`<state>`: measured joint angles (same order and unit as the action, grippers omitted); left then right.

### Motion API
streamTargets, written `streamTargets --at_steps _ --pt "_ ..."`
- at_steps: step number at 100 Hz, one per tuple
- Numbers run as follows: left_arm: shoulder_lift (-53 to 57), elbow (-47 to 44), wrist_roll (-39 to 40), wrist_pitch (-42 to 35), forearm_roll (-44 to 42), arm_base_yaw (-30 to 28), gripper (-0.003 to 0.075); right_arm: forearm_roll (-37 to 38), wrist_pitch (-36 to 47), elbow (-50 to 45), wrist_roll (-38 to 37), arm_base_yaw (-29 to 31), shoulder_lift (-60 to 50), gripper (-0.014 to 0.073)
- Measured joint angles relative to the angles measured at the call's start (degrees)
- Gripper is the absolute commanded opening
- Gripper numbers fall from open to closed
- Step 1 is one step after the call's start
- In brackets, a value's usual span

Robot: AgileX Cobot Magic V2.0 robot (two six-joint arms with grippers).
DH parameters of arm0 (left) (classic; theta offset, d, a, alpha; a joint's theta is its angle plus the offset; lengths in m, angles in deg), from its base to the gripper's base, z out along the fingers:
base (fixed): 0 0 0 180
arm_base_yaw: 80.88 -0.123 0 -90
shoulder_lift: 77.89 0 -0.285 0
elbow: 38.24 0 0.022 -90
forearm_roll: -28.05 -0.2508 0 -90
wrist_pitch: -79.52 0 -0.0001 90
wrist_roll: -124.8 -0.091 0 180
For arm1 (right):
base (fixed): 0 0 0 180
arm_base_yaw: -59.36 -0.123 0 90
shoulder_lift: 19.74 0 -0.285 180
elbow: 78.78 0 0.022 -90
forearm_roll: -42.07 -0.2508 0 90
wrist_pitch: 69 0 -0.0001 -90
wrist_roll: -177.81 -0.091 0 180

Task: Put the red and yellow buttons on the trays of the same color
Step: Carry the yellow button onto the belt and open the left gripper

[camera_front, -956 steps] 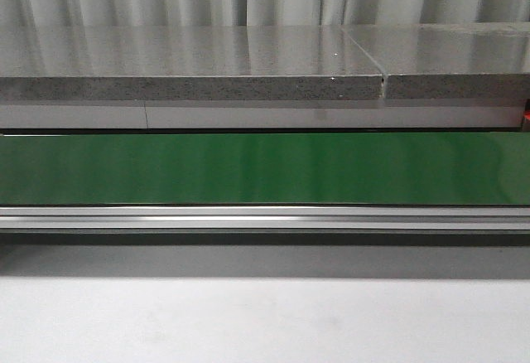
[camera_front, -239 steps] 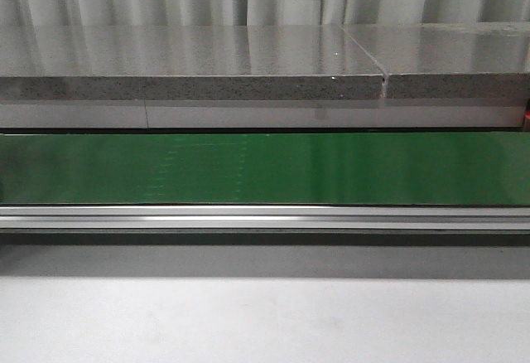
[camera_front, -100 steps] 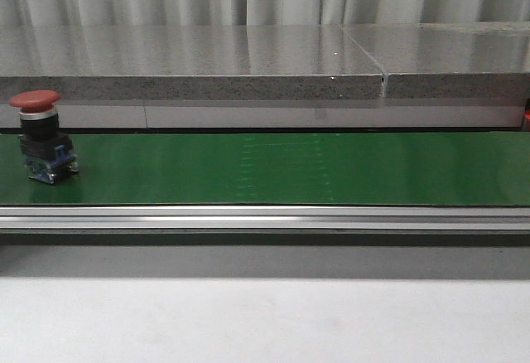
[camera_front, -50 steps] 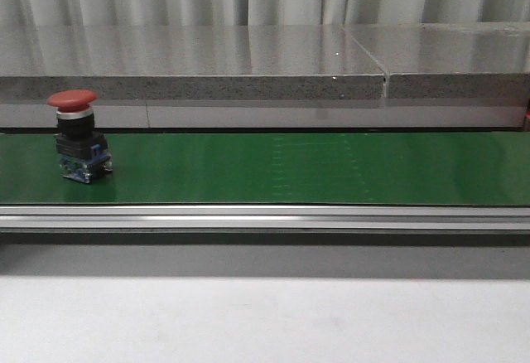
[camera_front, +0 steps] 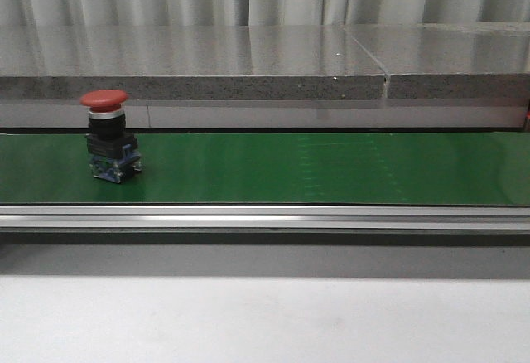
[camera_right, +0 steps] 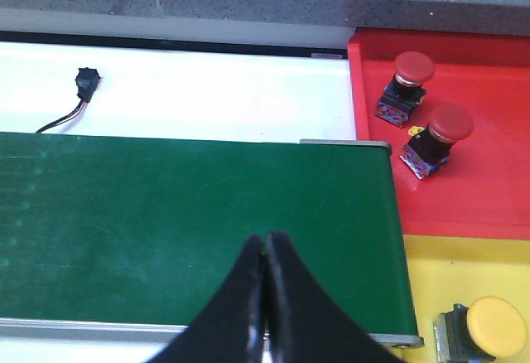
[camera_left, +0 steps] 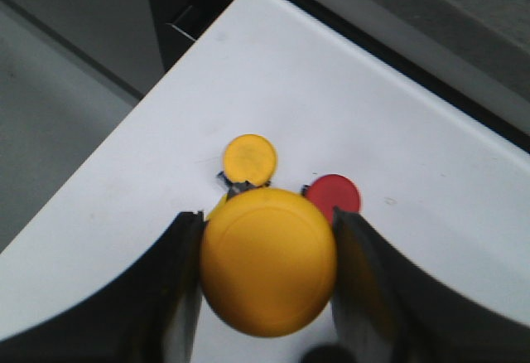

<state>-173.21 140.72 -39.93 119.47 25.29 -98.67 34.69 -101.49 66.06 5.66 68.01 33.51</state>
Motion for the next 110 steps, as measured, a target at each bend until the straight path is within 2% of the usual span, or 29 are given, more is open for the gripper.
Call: streamTargets --at_steps 28,47,87,110 --pt "3.74 -2.64 -1.43 3.24 0.39 10.15 -0.0019 0.0 0.0 0.0 0.0 0.0 0.0 -0.0068" --pt "3.74 -7.43 -1.56 3.24 0.48 14.64 -0.0019 0.0 0.0 0.0 0.0 0.0 0.0 -0.0068" --pt "3.74 -14.48 -1.56 -2.23 0.48 15.62 -0.0019 0.0 0.0 0.0 0.0 0.0 0.0 -0.0068" --pt "3.62 -16.44 -1.56 -2.49 0.48 15.62 -0.0019 0.0 0.0 0.0 0.0 0.0 0.0 -0.0068"
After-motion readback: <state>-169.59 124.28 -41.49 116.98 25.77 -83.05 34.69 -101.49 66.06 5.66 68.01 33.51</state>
